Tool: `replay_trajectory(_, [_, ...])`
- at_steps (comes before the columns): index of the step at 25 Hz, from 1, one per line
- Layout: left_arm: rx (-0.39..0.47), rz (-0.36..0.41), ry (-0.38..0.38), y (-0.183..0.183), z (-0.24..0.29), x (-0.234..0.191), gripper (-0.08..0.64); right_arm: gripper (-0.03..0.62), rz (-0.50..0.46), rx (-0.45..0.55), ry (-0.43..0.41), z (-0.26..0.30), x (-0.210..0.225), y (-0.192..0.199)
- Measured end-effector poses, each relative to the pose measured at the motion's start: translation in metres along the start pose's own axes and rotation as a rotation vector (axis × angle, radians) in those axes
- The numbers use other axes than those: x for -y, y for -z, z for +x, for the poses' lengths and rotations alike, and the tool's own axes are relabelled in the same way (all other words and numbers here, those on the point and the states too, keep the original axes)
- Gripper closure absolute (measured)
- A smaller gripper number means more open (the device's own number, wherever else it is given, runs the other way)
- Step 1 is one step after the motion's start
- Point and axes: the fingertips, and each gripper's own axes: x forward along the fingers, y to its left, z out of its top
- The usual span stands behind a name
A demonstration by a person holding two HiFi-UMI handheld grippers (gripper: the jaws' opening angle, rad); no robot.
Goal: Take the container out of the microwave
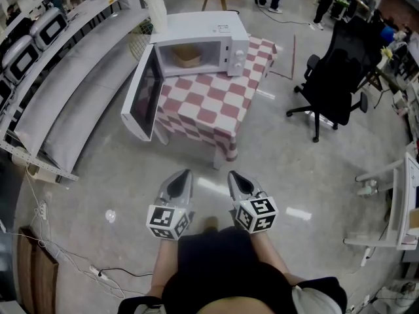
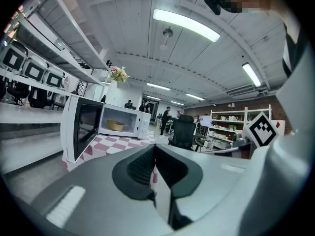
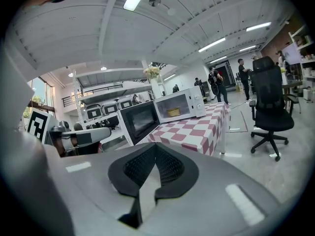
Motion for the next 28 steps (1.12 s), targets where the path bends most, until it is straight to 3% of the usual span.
replay_trajectory(16, [-0.008,-0.026,0.011,0.008,-0.016,0.003,0.549,0.592,0.010,-0.002,0.034,-0.011,-0.007,0.007])
replay_trajectory(28, [-0.014,-0.034,-0.012,0.006,0.004,-0.010,0.549,0.592,0.015,-0.006,0.038,0.005,0.008,-0.003])
